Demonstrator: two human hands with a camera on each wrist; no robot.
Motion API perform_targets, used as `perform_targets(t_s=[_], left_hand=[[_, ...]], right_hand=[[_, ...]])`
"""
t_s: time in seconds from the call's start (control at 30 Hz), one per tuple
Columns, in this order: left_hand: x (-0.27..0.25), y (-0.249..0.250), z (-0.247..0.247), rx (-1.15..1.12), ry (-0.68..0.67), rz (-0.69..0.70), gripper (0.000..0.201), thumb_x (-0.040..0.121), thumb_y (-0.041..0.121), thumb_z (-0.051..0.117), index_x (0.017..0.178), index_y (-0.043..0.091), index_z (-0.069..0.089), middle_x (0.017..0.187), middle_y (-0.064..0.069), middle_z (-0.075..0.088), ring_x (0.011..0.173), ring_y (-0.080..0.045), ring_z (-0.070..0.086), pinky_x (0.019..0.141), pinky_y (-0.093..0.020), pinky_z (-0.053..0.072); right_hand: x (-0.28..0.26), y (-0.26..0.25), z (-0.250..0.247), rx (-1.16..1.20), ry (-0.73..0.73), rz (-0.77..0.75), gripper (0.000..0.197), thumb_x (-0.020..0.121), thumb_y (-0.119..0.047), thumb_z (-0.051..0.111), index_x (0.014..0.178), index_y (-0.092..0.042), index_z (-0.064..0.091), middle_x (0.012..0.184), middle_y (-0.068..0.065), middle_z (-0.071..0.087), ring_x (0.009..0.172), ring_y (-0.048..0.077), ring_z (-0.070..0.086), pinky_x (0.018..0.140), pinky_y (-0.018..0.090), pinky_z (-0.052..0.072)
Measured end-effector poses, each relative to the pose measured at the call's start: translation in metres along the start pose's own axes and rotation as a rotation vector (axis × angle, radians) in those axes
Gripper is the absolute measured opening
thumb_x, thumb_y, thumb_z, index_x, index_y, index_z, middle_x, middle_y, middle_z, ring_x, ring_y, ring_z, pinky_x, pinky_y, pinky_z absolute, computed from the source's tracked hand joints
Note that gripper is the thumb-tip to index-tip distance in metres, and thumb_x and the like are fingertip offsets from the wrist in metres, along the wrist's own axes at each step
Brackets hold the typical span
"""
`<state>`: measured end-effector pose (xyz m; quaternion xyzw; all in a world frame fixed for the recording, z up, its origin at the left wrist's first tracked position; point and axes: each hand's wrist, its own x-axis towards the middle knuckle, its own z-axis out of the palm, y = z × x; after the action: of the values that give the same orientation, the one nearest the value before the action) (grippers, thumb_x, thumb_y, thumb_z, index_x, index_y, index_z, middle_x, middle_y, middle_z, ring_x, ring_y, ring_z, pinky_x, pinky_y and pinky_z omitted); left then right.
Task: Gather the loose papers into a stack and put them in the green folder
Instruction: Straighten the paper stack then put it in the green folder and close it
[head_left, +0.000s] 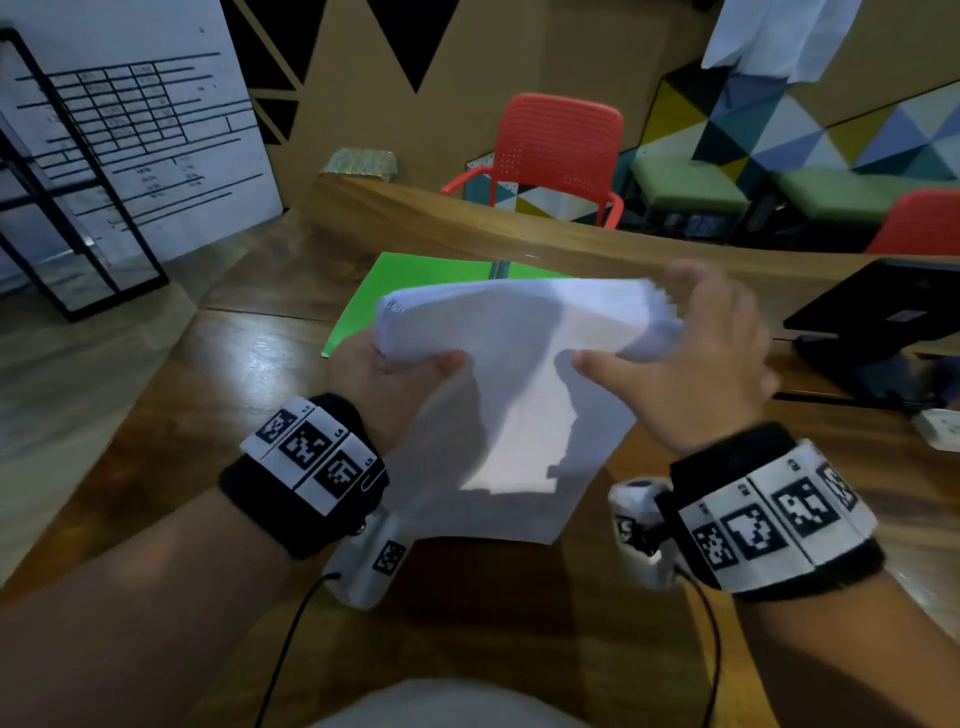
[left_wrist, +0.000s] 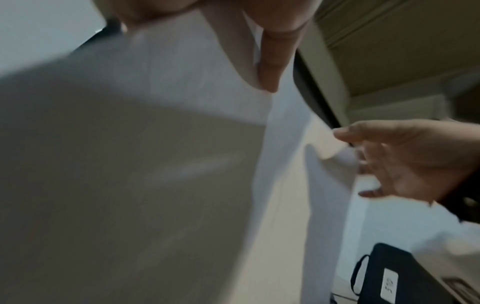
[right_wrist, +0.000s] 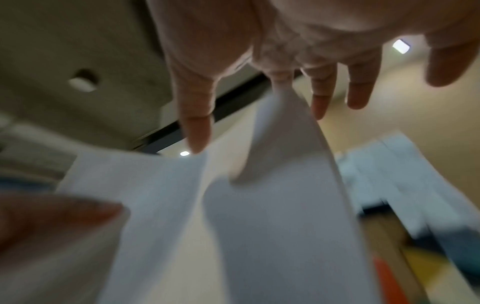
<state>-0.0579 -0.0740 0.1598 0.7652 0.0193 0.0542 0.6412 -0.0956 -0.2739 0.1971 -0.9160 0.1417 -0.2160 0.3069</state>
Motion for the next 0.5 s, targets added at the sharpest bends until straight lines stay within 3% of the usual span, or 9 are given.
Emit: perform_targets(t_s=[0.07,0.1,0.13,0.2,0.27,0.33,0.4,0.43,0.5], left_hand=[[-0.001,0.011,0.003,0.049,-0.079,0.113,0.018,0.07,0.015,0.076,0.066,0.026,0.063,0.042,0.032,0.058,0.045,0.018,0.054,0.047,0.001,0.043],[-0.003,0.016,0.006,0.087,-0.121,0.179,0.019,0.069,0.015,0.076,0.063,0.026,0.063,0.045,0.034,0.058,0.049,0.017,0.055,0.05,0.001,0.043],[-0.007,0.024,0.01,0.114,-0.156,0.245,0.014,0.068,0.016,0.077,0.062,0.02,0.066,0.049,0.03,0.061,0.052,0.012,0.057,0.054,-0.001,0.045],[-0.01,0.029,0.014,0.114,-0.206,0.351,0.011,0.065,0.014,0.077,0.074,0.017,0.072,0.06,0.016,0.065,0.062,0.001,0.057,0.061,-0.01,0.047],[-0.005,0.025,0.01,0.059,-0.269,0.306,0.02,0.061,0.009,0.079,0.073,0.025,0.073,0.065,0.013,0.067,0.068,-0.003,0.056,0.064,-0.015,0.049],[0.004,0.01,0.001,0.17,-0.35,0.181,0.022,0.06,0.015,0.083,0.078,0.019,0.072,0.07,0.006,0.066,0.074,-0.01,0.056,0.067,-0.023,0.048],[0.018,-0.014,-0.014,0.518,-0.373,0.076,0.033,0.059,0.03,0.085,0.083,0.011,0.073,0.076,-0.002,0.064,0.076,-0.013,0.055,0.064,-0.026,0.045],[0.024,-0.024,-0.025,0.646,-0.357,0.022,0.036,0.057,0.034,0.085,0.084,0.014,0.074,0.076,-0.002,0.066,0.076,-0.014,0.057,0.065,-0.026,0.045],[0.032,-0.041,-0.047,0.615,-0.324,-0.112,0.038,0.043,0.044,0.087,0.074,0.027,0.075,0.065,0.01,0.068,0.068,-0.011,0.06,0.059,-0.021,0.047]], right_hand=[[-0.003,-0.012,-0.005,-0.329,-0.053,-0.128,0.097,0.056,-0.057,0.075,0.137,-0.039,0.026,0.15,-0.003,0.021,0.142,0.026,0.013,0.109,0.06,0.018],[-0.006,-0.019,-0.002,-0.375,-0.071,-0.237,0.092,0.059,-0.056,0.074,0.137,-0.041,0.027,0.152,-0.004,0.022,0.144,0.027,0.01,0.108,0.064,0.013],[-0.01,-0.025,0.003,-0.358,-0.065,-0.36,0.08,0.064,-0.051,0.072,0.134,-0.038,0.035,0.148,-0.002,0.033,0.142,0.027,0.02,0.105,0.067,0.013],[-0.016,-0.026,0.015,-0.225,0.051,-0.558,0.049,0.066,-0.032,0.071,0.113,-0.024,0.059,0.113,0.002,0.067,0.111,0.026,0.061,0.092,0.069,0.03],[-0.015,-0.021,0.019,-0.137,0.106,-0.632,0.03,0.061,-0.024,0.071,0.089,-0.016,0.066,0.075,0.002,0.071,0.066,0.026,0.069,0.075,0.055,0.046],[-0.009,-0.015,0.015,-0.034,-0.008,-0.56,0.02,0.063,-0.026,0.069,0.081,-0.017,0.065,0.066,0.005,0.068,0.059,0.029,0.065,0.066,0.044,0.05],[-0.001,-0.005,0.007,0.168,-0.151,-0.383,0.011,0.066,-0.028,0.068,0.075,-0.024,0.064,0.07,0.005,0.068,0.067,0.029,0.064,0.067,0.041,0.053],[0.004,0.002,0.002,0.327,-0.205,-0.301,0.008,0.066,-0.024,0.07,0.071,-0.027,0.064,0.07,0.002,0.068,0.067,0.025,0.063,0.067,0.039,0.053],[0.01,0.015,-0.008,0.595,-0.25,-0.203,0.023,0.071,-0.005,0.074,0.074,-0.027,0.065,0.066,-0.005,0.071,0.063,0.014,0.062,0.062,0.031,0.053]])
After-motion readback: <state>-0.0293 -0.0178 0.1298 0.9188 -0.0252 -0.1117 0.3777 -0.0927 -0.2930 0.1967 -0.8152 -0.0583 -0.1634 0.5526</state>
